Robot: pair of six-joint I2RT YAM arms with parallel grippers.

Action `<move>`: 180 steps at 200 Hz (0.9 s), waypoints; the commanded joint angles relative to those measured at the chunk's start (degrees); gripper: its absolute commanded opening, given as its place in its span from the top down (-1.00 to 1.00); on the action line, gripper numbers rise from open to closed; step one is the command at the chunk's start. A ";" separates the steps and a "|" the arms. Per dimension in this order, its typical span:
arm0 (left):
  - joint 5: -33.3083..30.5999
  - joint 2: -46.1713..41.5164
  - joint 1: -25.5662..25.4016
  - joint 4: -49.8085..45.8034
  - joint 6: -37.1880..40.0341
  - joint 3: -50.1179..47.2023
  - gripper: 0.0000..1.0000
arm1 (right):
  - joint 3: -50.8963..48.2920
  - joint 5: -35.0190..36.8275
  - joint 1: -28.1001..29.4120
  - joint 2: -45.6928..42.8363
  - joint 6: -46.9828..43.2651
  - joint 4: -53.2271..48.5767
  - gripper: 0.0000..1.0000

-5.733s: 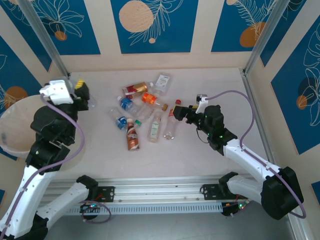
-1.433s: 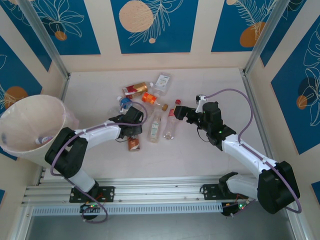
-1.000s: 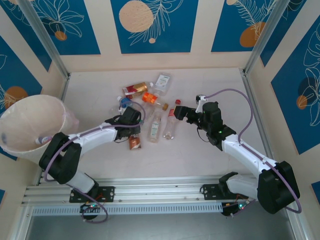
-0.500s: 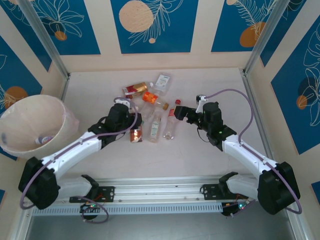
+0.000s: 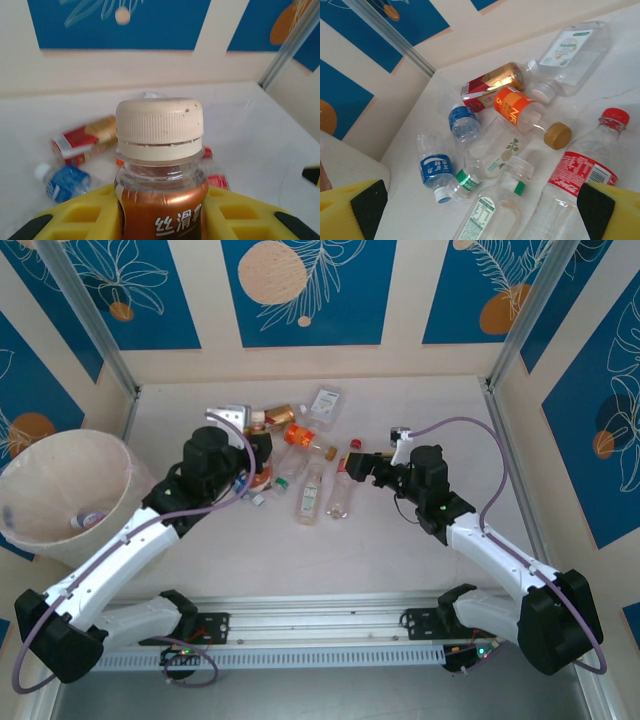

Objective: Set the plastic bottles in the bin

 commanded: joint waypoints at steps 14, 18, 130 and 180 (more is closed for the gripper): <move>-5.58 1.14 0.97 -5.71 7.26 11.43 1.00 | -0.49 -3.49 0.77 -2.17 -2.75 5.40 -0.99; -6.98 1.12 0.98 -6.13 8.01 12.29 1.00 | -0.50 -4.02 0.80 -2.24 -3.01 5.68 -0.99; -44.17 4.14 11.61 -19.61 17.51 30.53 1.00 | 2.39 -16.80 2.49 -2.80 -10.54 6.08 -0.99; -44.64 2.49 24.07 -20.10 16.74 28.24 1.00 | 6.10 -18.37 4.14 -1.63 -14.74 2.29 -0.99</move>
